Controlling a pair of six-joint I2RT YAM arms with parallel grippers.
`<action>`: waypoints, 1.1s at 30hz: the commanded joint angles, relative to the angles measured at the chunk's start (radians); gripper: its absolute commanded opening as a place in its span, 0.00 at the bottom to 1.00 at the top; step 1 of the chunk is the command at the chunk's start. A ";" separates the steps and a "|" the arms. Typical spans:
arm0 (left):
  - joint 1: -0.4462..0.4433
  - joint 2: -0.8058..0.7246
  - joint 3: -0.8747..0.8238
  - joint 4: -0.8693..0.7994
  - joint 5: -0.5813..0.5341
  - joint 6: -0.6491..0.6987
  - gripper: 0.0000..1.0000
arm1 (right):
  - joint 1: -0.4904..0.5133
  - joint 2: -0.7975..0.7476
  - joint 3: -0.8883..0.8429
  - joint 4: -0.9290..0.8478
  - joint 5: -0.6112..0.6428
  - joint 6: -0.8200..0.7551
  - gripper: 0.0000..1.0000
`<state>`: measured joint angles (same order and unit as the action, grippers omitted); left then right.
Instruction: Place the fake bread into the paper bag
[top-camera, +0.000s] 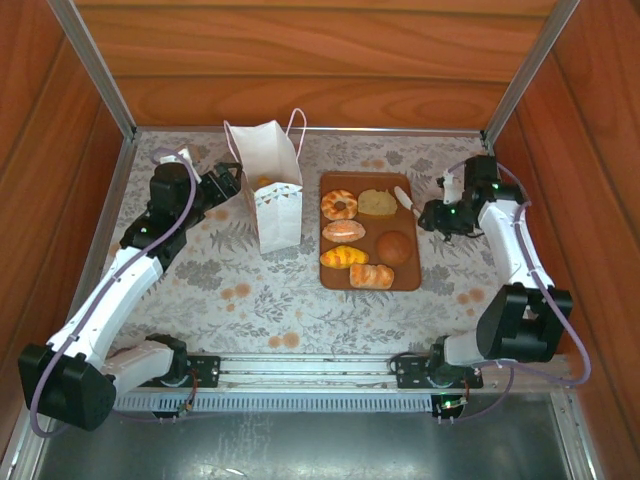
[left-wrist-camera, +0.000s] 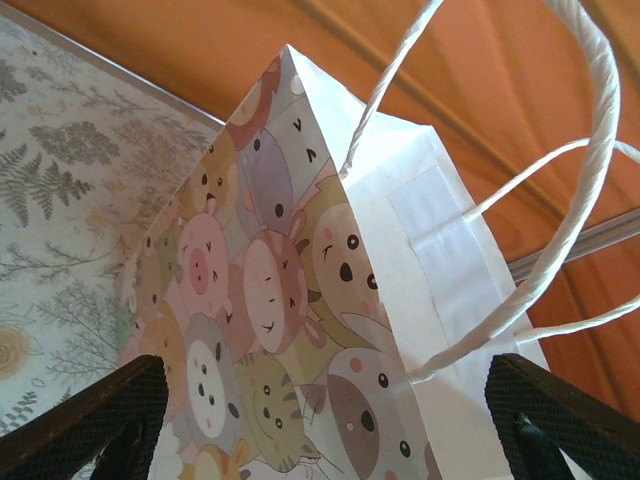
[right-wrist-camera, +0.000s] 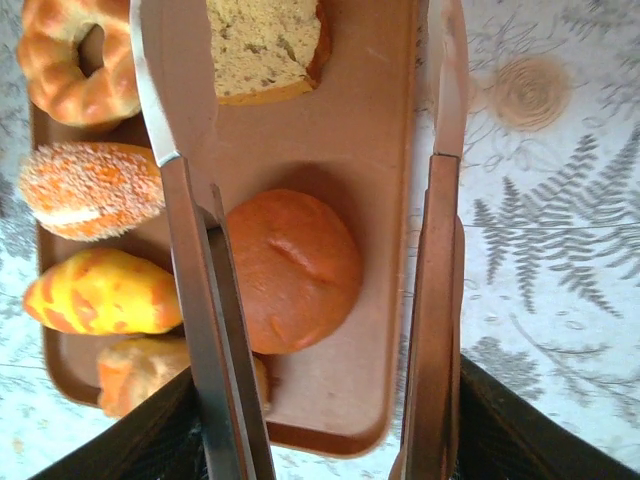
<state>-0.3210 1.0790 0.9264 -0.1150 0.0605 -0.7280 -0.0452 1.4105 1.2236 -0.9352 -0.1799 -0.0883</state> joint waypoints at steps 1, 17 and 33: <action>0.002 -0.022 0.034 -0.016 -0.013 0.082 0.88 | 0.007 -0.032 -0.012 -0.028 0.063 -0.168 0.59; 0.001 -0.046 0.016 0.062 0.009 0.243 0.89 | 0.060 -0.003 -0.041 -0.017 0.303 -0.628 0.59; 0.002 -0.054 0.028 0.032 -0.050 0.263 0.91 | 0.073 0.154 0.041 0.118 0.212 -0.726 0.62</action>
<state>-0.3210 1.0332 0.9268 -0.0837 0.0360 -0.4767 0.0204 1.5448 1.2270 -0.8410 0.0582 -0.7357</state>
